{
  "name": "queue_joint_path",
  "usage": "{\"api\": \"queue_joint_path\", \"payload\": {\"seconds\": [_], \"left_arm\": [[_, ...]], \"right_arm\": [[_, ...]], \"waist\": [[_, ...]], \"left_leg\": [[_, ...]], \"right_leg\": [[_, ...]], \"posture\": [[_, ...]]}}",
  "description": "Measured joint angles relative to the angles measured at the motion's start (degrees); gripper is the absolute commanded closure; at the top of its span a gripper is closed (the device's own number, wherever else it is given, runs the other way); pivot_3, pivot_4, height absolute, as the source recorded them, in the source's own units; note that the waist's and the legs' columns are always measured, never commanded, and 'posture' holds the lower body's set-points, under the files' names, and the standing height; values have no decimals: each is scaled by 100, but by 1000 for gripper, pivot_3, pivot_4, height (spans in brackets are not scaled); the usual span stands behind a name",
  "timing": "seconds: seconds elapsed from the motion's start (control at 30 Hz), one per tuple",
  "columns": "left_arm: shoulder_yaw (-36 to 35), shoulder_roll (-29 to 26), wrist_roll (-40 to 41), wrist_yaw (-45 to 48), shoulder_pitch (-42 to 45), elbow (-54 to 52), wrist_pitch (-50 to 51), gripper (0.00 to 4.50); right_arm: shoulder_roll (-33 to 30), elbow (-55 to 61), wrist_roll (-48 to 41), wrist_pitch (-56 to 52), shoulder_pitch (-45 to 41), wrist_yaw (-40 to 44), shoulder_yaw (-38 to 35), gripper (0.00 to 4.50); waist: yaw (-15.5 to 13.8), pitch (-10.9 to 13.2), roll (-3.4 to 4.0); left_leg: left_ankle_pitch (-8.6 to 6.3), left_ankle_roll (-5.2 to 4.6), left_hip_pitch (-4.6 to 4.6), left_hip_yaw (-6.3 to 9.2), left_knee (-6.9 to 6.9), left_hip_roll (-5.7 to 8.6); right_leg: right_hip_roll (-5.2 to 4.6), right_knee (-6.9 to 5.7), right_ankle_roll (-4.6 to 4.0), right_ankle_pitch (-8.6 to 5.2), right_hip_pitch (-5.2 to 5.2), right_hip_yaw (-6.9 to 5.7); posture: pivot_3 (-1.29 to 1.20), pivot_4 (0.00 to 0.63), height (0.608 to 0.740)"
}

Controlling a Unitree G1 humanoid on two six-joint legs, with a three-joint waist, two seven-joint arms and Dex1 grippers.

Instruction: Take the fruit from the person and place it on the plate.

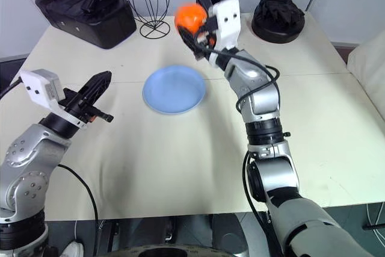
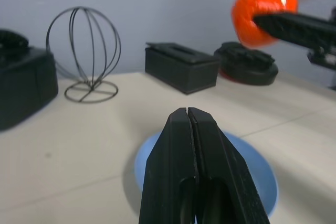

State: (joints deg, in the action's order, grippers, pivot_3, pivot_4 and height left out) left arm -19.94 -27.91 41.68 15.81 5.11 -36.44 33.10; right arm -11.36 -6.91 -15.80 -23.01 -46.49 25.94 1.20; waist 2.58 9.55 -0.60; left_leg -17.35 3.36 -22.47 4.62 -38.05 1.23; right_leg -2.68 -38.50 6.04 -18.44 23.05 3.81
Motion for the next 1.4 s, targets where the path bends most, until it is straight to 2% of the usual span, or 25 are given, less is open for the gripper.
{"api": "queue_joint_path", "payload": {"seconds": [0.17,0.27,0.53,0.9,0.97,1.0,1.27,1.4], "left_arm": [[-186,-84,16,11,-399,-52,14,4500],[-239,-94,6,18,-586,-78,9,4500],[-398,-179,8,42,-812,-185,-3,4500],[-401,-191,-91,98,-997,-210,-103,4500],[-400,-189,-119,106,-1016,-210,-115,4500],[-400,-188,-122,110,-1037,-210,-122,4500],[-389,-170,-176,125,-1115,-210,-198,4500],[-368,-165,-180,135,-1113,-210,-222,4500]], "right_arm": [[113,208,230,24,1151,181,605,1465],[353,5,396,377,1500,233,875,1465],[747,-750,656,1162,1275,210,961,1465],[833,-1890,1063,2055,975,234,984,1465],[832,-2030,1115,2176,898,234,974,407],[835,-2095,1116,2219,861,234,965,18],[827,-2155,1105,2218,766,237,808,18],[723,-1647,1038,1923,861,261,719,18]], "waist": [[8,0,0],[7,0,0],[-3,0,0],[5,0,0],[6,0,0],[6,0,0],[2,0,0],[2,0,0]], "left_leg": [[0,0,0,-1,2,-2],[0,0,0,-1,2,-2],[1,3,0,0,2,1],[2,4,1,-1,2,-1],[2,4,1,-1,2,-1],[2,4,1,-1,2,-1],[2,4,1,0,2,-1],[2,4,1,0,2,-1]], "right_leg": [[3,-2,0,0,4,3],[4,-3,0,0,4,4],[2,-2,0,0,2,2],[4,-2,0,0,3,2],[4,-2,0,0,3,2],[4,-2,0,0,4,2],[3,-2,0,0,3,2],[2,-2,0,0,3,2]], "posture": [[0,150,740],[0,150,740],[0,150,740],[0,150,740],[0,150,740],[0,150,740],[0,150,740],[0,150,740]]}}
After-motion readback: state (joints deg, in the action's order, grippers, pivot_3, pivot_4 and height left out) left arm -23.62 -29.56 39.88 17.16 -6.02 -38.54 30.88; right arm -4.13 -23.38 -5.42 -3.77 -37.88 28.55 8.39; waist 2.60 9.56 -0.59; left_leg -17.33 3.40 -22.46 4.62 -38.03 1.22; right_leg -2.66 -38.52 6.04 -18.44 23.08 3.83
